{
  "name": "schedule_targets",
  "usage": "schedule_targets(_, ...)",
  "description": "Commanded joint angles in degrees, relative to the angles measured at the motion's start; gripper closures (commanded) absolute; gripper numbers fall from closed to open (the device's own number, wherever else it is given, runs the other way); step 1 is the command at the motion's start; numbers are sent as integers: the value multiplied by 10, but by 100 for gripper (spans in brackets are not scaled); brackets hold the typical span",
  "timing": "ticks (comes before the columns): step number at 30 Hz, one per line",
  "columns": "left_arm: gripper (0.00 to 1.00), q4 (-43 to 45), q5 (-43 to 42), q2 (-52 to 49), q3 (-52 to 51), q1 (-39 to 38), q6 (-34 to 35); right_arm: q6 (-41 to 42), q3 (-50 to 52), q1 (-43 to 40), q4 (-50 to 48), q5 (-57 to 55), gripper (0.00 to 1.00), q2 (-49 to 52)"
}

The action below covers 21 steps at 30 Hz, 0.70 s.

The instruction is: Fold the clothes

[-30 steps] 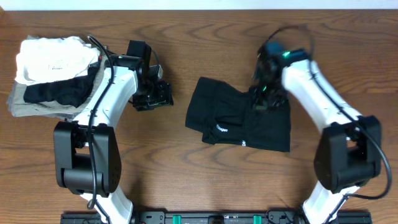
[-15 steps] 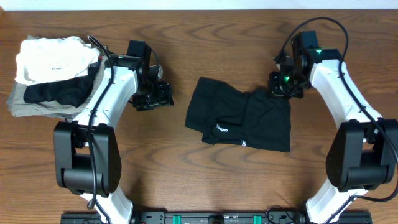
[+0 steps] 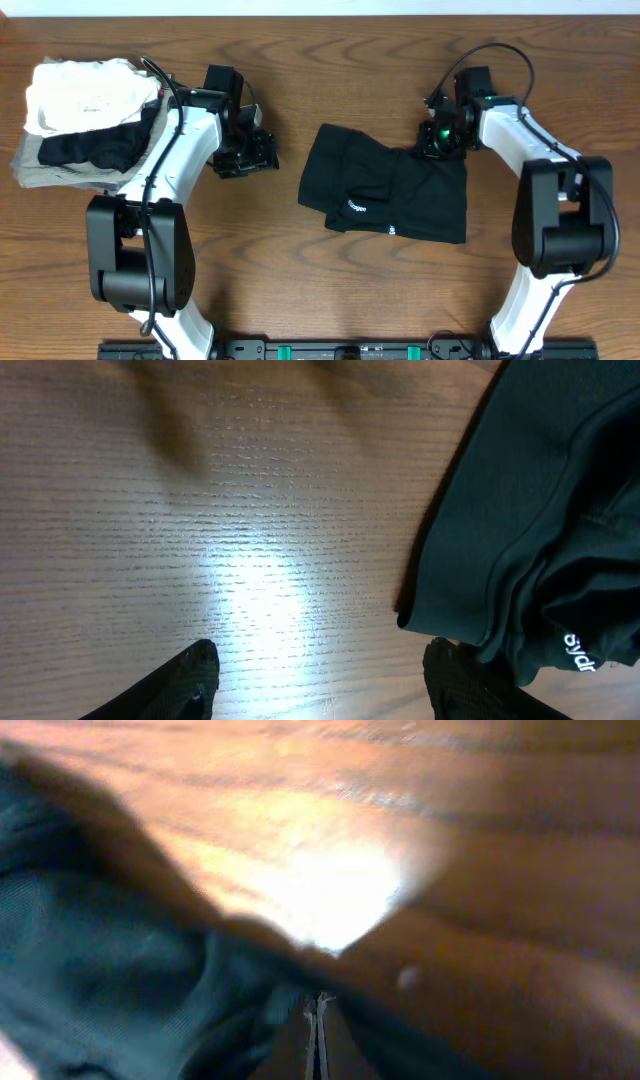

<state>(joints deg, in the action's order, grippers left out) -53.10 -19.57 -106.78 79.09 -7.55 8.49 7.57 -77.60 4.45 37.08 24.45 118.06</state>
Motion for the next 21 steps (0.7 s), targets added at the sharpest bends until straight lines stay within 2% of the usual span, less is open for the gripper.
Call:
schedule_targets(1, 32, -2, -5, 0, -5, 0, -12, 11, -16, -16, -5, -35, 99, -2)
schedule_targets(4, 32, -2, -5, 0, -9, 0, -12, 11, -61, -24, 32, -60, 99, -7)
schedule_targets(8, 32, -2, -5, 0, -10, 0, -12, 11, -152, -33, 138, -94, 99, -17)
schedule_targets(13, 32, 0, -5, 0, -10, 0, -12, 10, -236, -31, 269, -84, 98, -34)
schedule_targets(17, 32, 4, -5, 0, -10, 0, -12, -24, -244, -19, 355, -41, 94, -39)
schedule_targets(21, 32, 12, -5, 0, -10, 0, -12, -51, -215, 5, 388, -4, 96, -38)
